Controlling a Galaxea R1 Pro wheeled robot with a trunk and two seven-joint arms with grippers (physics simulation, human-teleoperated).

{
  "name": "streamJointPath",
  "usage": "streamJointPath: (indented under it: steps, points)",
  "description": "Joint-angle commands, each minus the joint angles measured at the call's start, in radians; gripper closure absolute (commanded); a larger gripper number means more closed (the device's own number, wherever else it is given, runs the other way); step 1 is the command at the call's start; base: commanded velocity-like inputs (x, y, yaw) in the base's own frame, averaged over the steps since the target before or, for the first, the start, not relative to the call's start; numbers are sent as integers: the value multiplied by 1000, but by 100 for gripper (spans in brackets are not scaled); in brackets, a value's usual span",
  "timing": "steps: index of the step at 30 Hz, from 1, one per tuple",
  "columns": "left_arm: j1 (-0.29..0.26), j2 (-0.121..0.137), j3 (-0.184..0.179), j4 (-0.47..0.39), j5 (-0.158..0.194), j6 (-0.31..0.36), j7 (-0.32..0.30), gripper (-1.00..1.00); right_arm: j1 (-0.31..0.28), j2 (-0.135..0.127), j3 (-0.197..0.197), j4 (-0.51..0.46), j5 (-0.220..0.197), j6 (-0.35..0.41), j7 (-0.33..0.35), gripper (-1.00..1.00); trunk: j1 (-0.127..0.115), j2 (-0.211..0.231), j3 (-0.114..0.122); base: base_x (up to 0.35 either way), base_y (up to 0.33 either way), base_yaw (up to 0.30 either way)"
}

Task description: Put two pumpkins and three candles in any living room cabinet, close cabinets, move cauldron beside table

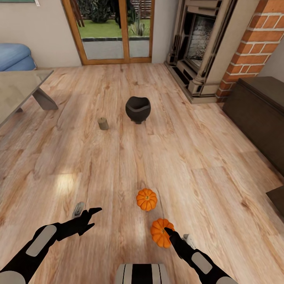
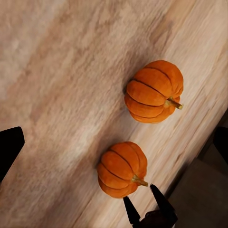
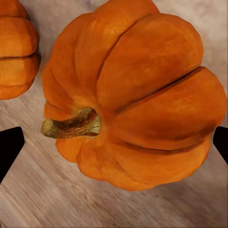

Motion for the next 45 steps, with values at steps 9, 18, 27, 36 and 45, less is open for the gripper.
streamJointPath:
  steps: [9,18,27,36,45]
  points:
    - [-1,1,-3,1,0,0,-5,-100,0,-1,5,0,-10,2,1,-100,0,0,-1,22,18,0]
    - [-1,1,-3,0,3,0,-5,-100,0,-1,5,0,-10,2,1,-100,1,-1,-12,0,0,0]
    - [-1,0,-4,1,2,0,-5,-100,0,-1,5,0,-10,2,1,-100,3,-2,-28,0,0,0]
    - [-1,0,-4,1,2,0,-5,-100,0,-1,5,0,-11,2,1,-100,4,-2,-35,0,0,0]
    - [-1,-1,-4,1,3,0,-5,-100,0,-1,5,0,-12,3,1,-100,5,-3,-43,0,0,0]
